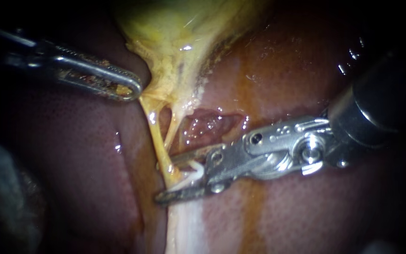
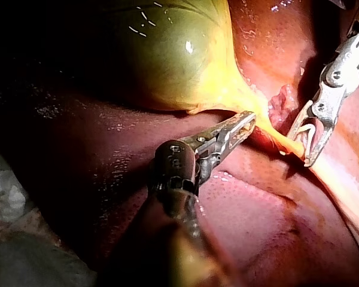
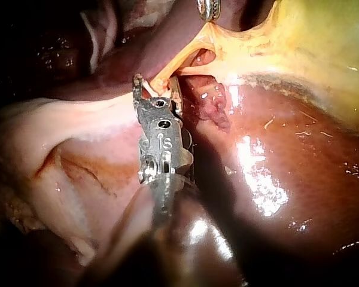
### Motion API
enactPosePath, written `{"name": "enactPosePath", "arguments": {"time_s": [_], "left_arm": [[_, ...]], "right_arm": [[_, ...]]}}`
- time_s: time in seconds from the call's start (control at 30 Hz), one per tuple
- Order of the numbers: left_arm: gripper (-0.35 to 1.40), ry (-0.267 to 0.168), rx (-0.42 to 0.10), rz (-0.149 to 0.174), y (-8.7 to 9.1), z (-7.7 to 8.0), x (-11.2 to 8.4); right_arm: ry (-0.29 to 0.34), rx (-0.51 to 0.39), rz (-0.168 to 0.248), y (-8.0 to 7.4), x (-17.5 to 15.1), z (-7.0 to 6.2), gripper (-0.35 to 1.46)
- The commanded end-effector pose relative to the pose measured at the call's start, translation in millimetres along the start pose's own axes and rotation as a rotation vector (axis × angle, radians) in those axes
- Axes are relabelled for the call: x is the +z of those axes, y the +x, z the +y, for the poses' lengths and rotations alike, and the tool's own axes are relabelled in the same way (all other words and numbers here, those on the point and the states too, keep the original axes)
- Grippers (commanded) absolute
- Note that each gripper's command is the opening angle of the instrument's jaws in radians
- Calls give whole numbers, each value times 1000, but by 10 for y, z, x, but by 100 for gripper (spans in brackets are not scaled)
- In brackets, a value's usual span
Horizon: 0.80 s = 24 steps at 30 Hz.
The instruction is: Clipping first clip left tube
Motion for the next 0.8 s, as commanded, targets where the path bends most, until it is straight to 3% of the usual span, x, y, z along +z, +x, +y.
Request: {"name": "enactPosePath", "arguments": {"time_s": [0.03,0.7,0.8], "left_arm": [[-35,0,0,0,0,0,0],[-35,-1,0,0,-1,0,-1],[-35,-1,1,0,-1,0,-1]], "right_arm": [[0,-1,0,0,-1,0,24],[4,16,8,-11,-52,10,37],[3,25,24,-10,-58,12,38]]}}
